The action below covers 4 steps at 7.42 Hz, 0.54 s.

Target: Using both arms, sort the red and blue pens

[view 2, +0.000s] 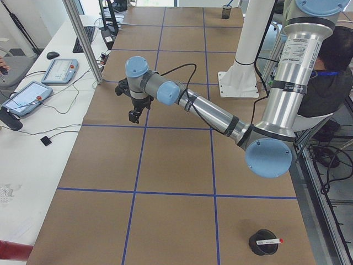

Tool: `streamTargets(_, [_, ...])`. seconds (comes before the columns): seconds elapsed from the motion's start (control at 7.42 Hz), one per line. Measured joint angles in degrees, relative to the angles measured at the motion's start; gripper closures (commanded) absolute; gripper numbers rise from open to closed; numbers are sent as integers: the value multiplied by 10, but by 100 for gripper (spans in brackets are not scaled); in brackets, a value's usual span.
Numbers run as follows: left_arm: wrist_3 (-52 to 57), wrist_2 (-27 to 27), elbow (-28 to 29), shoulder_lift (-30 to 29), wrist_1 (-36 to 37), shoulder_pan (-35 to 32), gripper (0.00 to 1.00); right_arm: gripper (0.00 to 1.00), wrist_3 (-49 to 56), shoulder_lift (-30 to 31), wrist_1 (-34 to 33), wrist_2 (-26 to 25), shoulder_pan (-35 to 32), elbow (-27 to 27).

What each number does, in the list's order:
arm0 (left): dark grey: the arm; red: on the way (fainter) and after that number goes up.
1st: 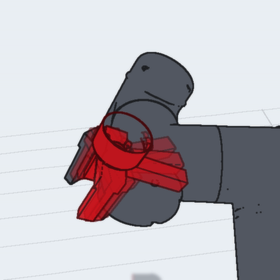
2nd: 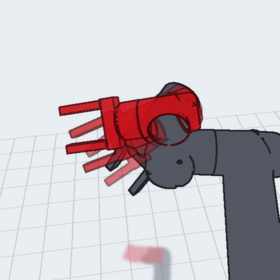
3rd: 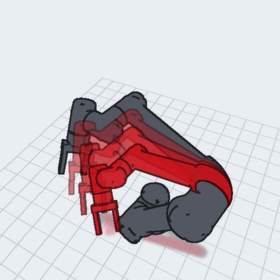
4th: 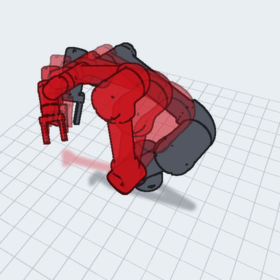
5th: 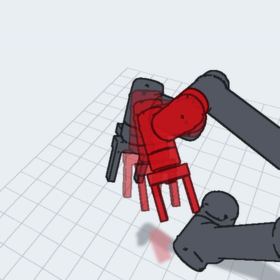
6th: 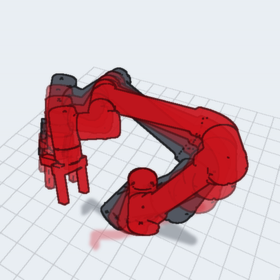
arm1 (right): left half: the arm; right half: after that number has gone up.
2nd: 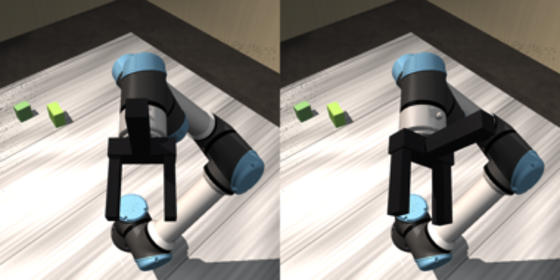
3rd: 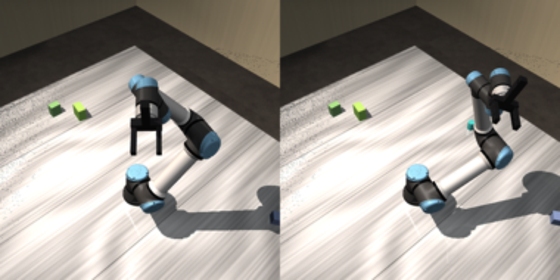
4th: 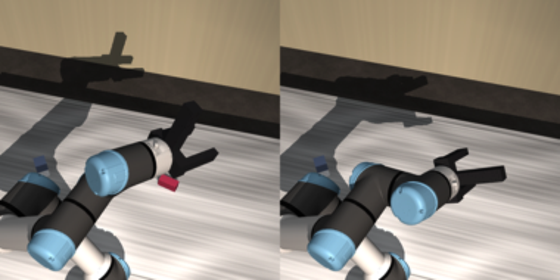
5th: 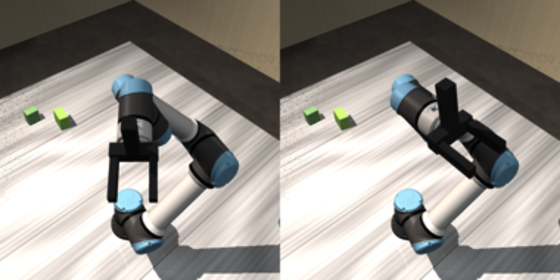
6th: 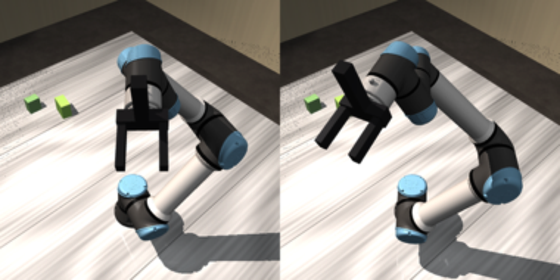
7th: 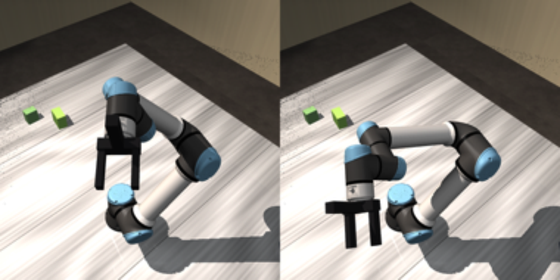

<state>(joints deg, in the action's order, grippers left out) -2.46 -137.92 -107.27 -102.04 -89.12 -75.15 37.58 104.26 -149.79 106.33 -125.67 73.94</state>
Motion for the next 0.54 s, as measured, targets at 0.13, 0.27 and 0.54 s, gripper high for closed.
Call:
streamTargets(0.13, [0, 0, -4, 1, 0, 0, 0, 100, -4, -3, 9, 1, 0, -10])
streamTargets(0.27, [0, -1, -9, 3, 0, -1, 0, 100, -7, -5, 23, 1, 0, -22])
streamTargets(0.54, [0, -1, -21, 11, 1, -1, 0, 100, -14, -6, 43, 3, 0, -39])
